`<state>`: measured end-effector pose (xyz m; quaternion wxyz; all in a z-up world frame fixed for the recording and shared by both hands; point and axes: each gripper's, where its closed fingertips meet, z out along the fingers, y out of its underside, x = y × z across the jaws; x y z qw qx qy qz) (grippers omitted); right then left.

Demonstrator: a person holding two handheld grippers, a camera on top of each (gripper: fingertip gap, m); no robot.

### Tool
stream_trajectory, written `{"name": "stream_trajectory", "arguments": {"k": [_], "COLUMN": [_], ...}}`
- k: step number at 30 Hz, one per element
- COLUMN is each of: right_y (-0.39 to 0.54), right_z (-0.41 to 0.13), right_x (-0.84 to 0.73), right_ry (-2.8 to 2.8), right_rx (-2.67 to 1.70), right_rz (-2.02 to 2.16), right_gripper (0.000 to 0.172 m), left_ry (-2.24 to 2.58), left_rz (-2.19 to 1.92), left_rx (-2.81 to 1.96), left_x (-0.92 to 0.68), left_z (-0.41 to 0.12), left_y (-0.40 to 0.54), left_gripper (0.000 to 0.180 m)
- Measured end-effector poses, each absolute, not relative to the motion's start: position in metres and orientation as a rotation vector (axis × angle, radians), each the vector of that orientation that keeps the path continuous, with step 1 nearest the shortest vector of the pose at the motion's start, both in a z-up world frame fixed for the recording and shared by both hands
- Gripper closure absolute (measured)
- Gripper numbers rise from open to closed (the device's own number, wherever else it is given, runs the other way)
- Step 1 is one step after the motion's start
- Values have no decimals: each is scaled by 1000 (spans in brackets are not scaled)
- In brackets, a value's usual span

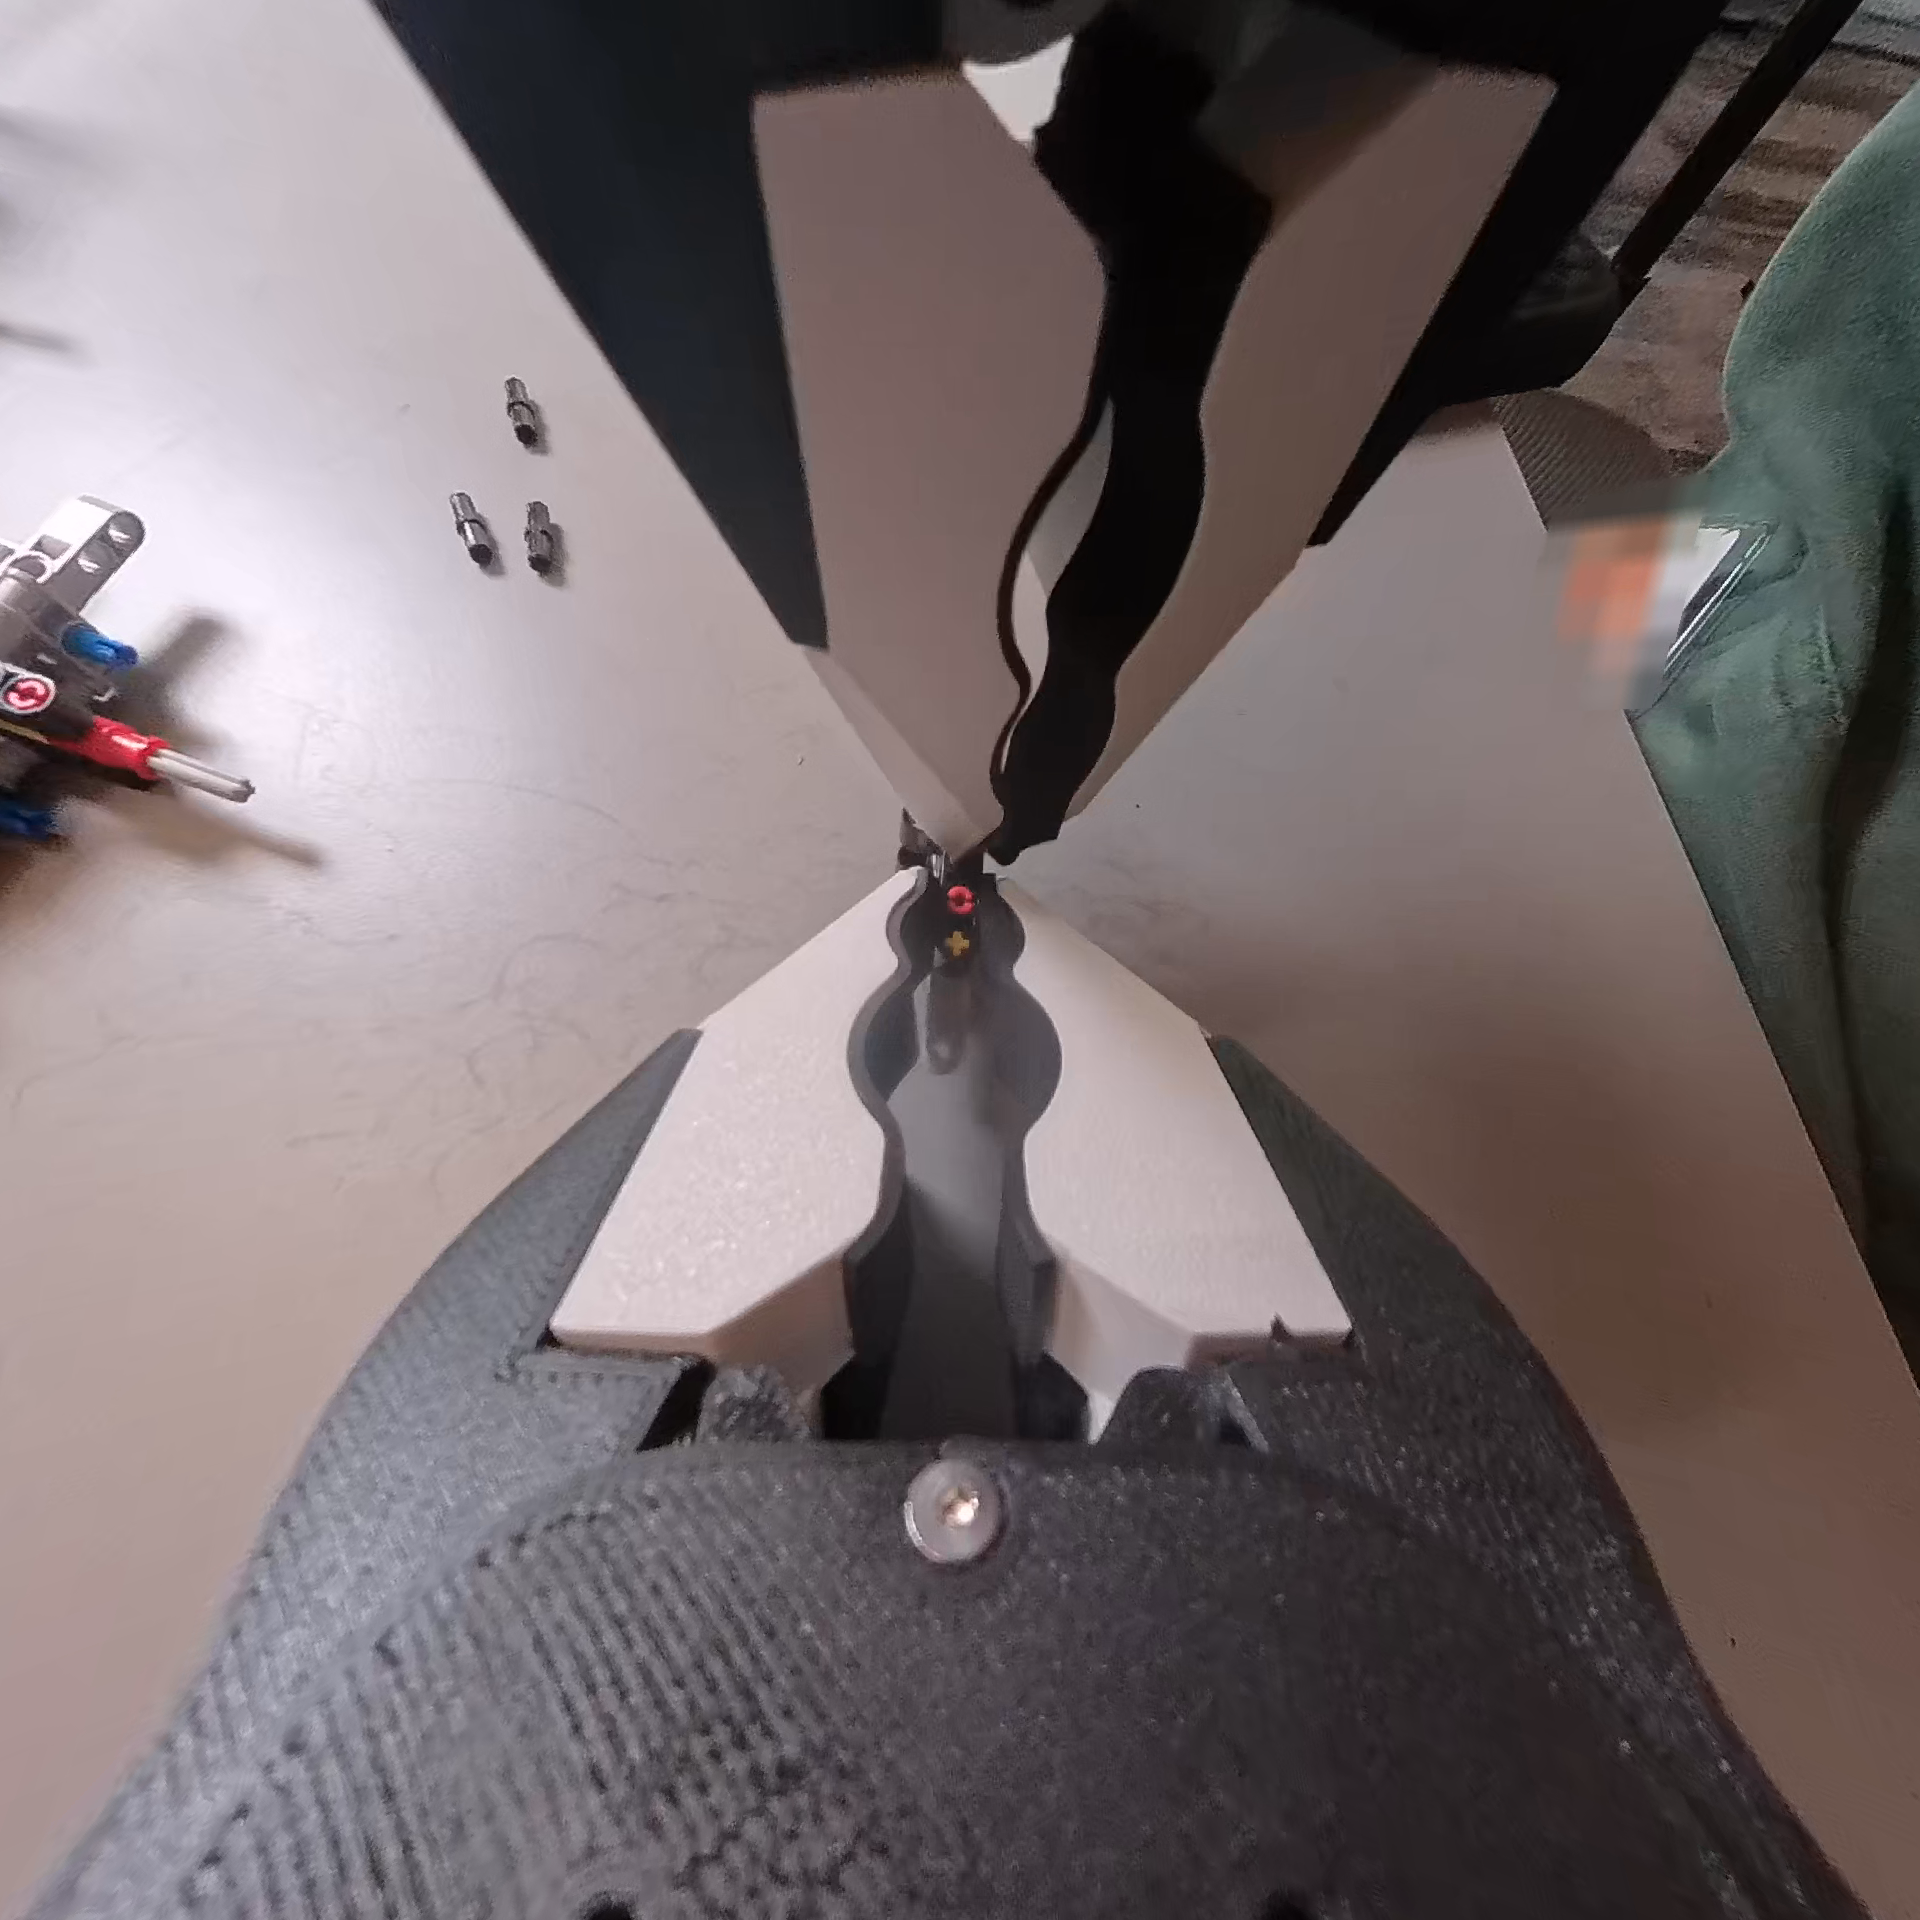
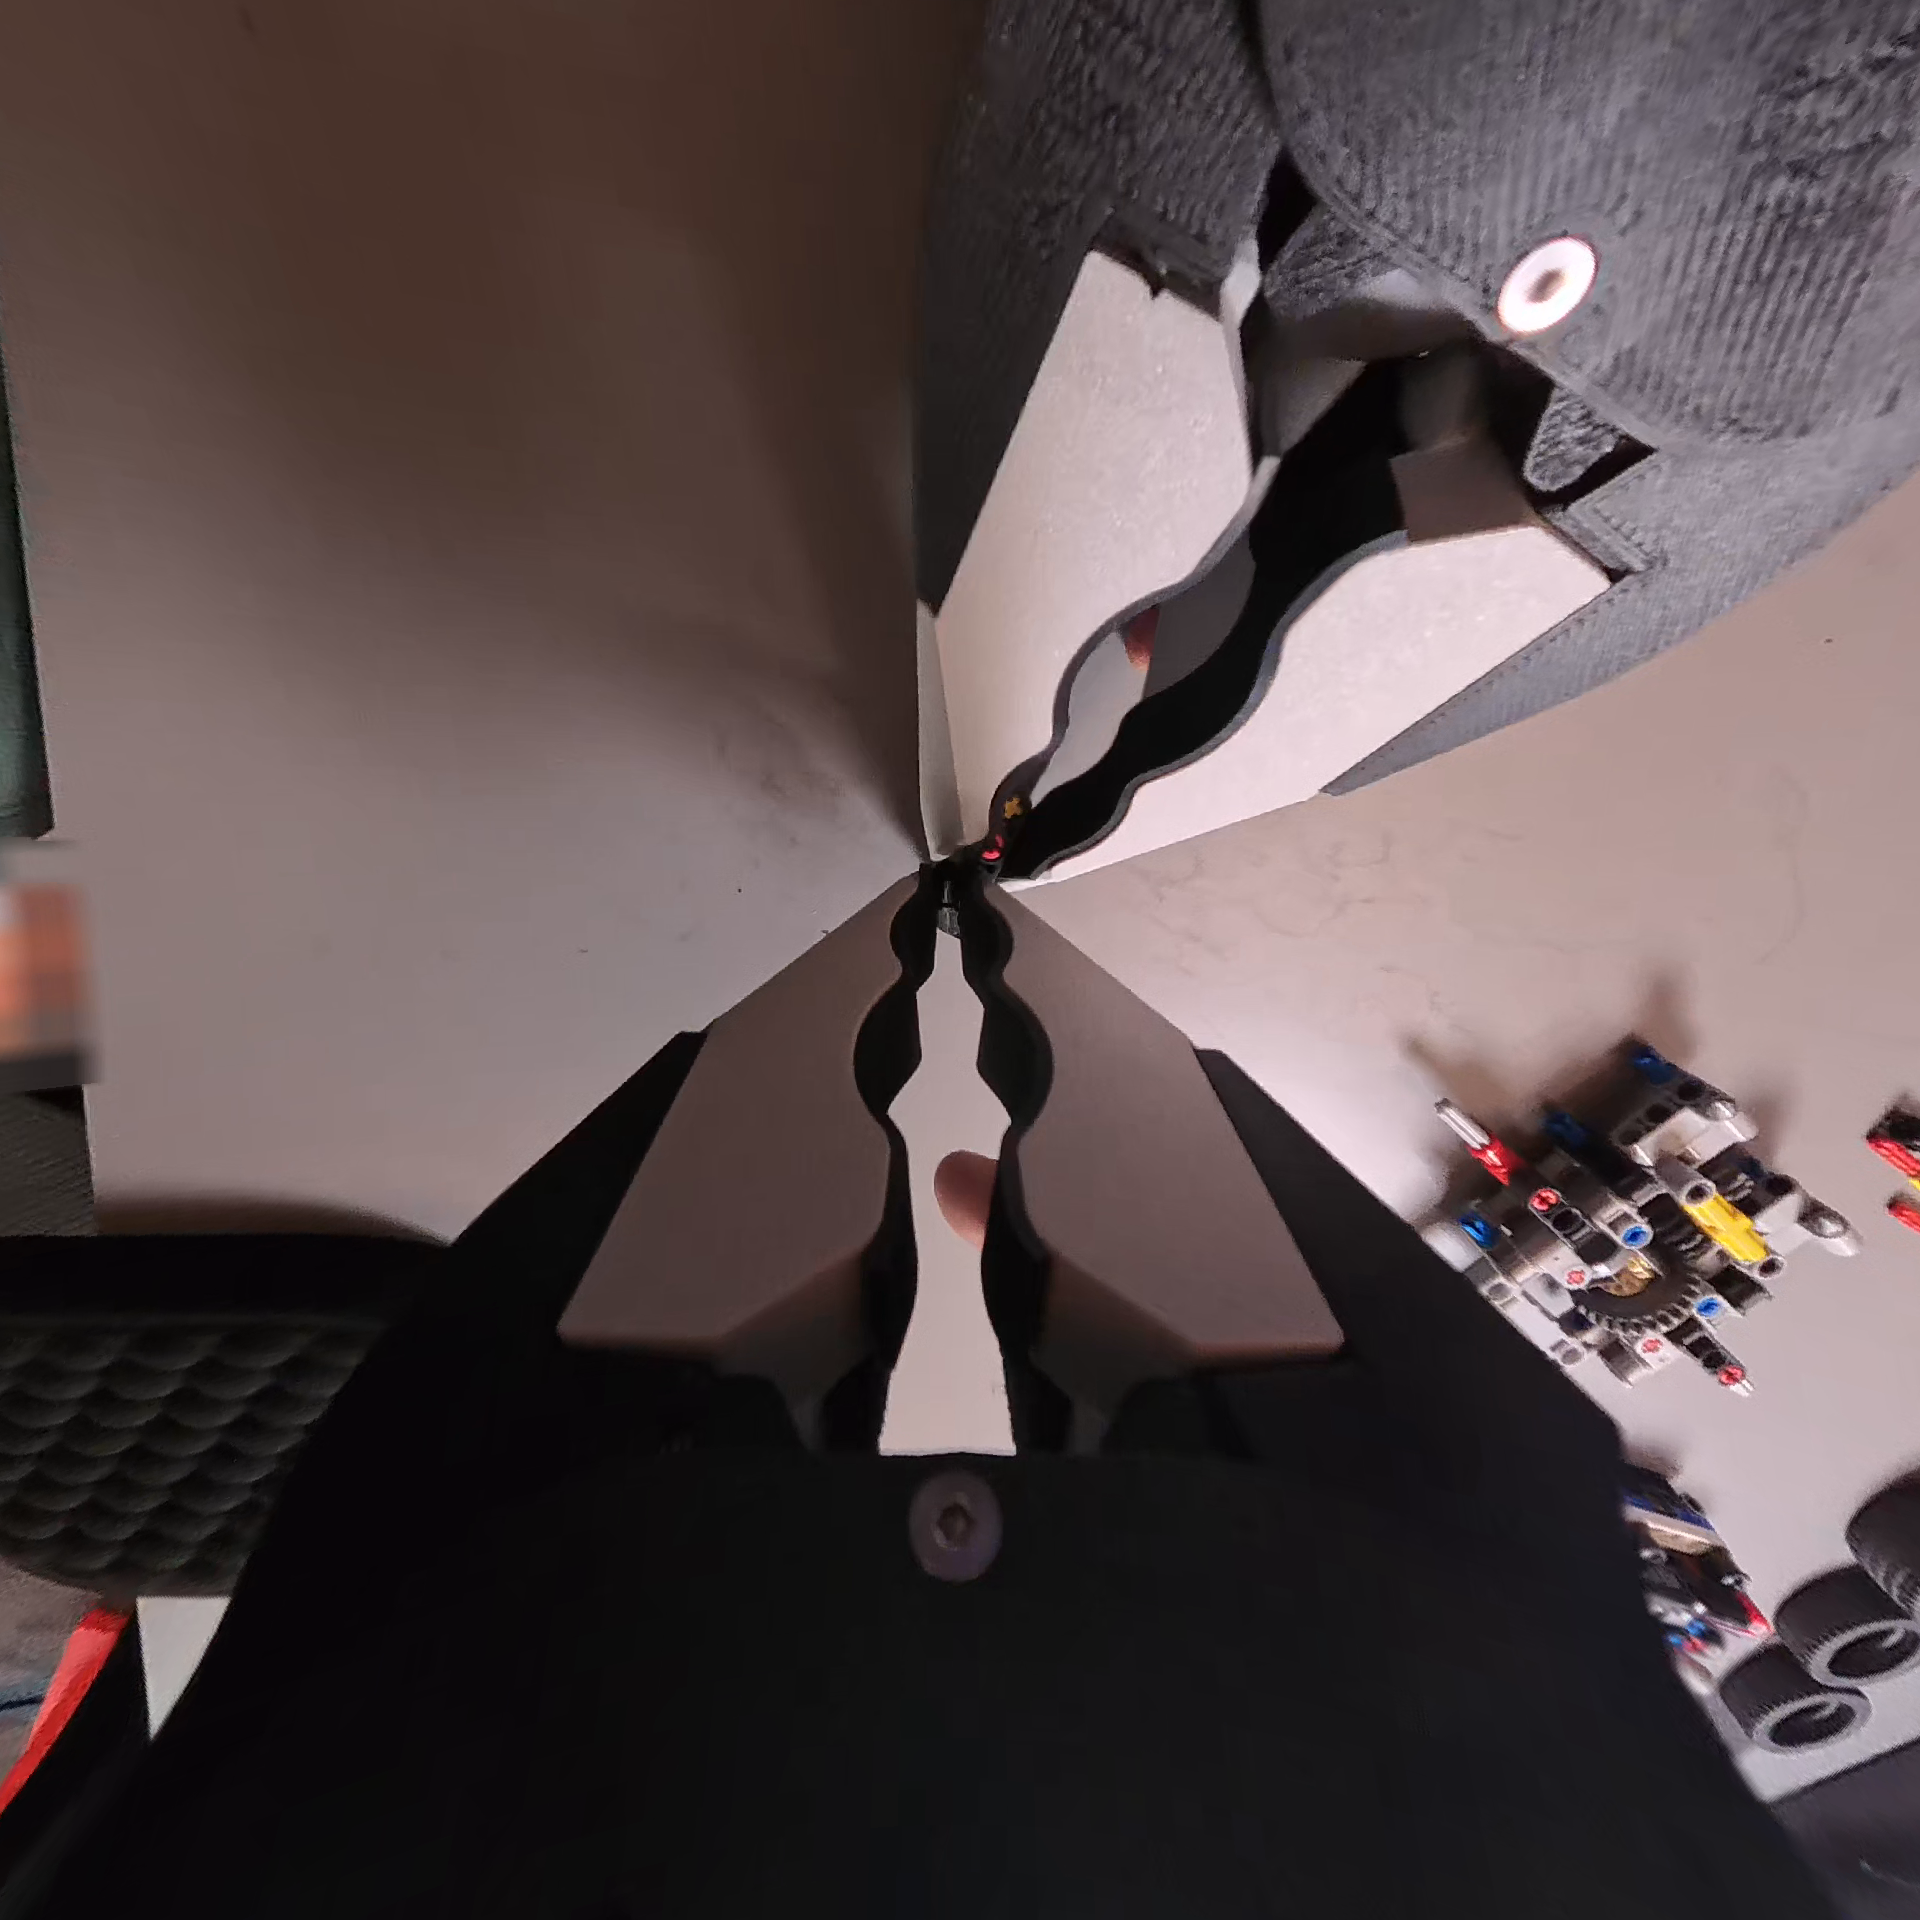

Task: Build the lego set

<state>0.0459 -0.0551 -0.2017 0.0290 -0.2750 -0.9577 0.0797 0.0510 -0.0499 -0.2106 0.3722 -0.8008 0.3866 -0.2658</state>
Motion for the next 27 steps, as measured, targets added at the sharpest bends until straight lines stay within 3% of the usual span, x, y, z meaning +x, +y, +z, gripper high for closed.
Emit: {"name": "stream_trajectory", "arguments": {"k": [1, 13, 21, 27], "right_y": [-55, -44, -15, -8], "right_z": [-202, -185, -183, -190], "right_x": [46, 52, 87, 90], "right_ry": [-2946, -2210, -1691, -1648], "right_rx": [-853, -1332, -1627, -1704], "right_rz": [268, 917, 970, 899], "right_gripper": [168, 169, 168, 168], "left_ry": [991, 1067, 1314, 1349], "left_rz": [-679, -628, -725, -756], "left_rx": [-2052, -2014, -1921, -1892], "left_x": [51, 62, 92, 98], "left_z": [-211, -210, -210, -210], "left_y": [-50, -36, -19, -14], "left_gripper": [174, 175, 174, 174]}}
